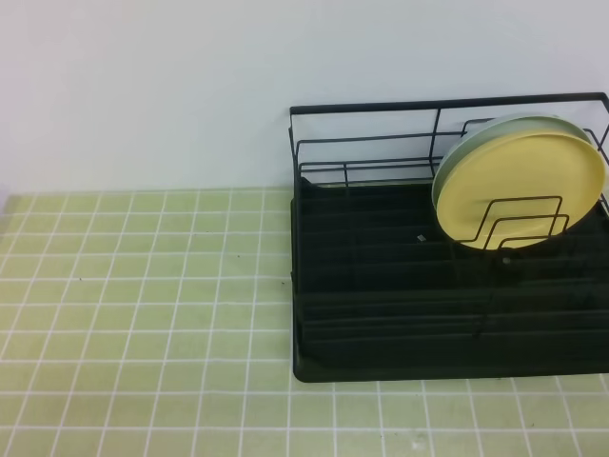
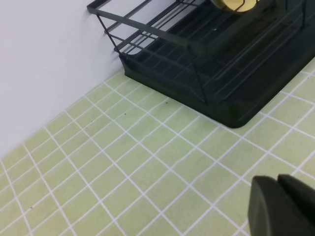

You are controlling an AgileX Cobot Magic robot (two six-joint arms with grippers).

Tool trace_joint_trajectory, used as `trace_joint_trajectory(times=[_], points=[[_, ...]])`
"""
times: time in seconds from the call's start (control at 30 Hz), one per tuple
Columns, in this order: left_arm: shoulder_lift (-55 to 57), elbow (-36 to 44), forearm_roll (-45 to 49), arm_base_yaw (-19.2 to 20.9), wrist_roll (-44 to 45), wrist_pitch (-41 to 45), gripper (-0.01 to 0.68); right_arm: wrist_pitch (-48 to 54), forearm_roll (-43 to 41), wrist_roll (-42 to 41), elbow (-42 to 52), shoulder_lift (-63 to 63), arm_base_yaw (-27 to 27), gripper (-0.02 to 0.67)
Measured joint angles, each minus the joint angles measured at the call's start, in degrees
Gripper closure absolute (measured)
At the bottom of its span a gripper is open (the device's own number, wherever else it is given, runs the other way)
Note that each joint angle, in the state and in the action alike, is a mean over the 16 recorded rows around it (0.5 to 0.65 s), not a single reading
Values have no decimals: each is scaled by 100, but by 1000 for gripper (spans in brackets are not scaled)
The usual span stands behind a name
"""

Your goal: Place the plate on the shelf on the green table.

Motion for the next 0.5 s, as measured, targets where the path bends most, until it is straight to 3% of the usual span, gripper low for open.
trace_joint_trajectory(times=[0.5], points=[[2, 0, -2, 0, 0, -4, 674, -8, -25, -62, 0, 6, -5, 650]])
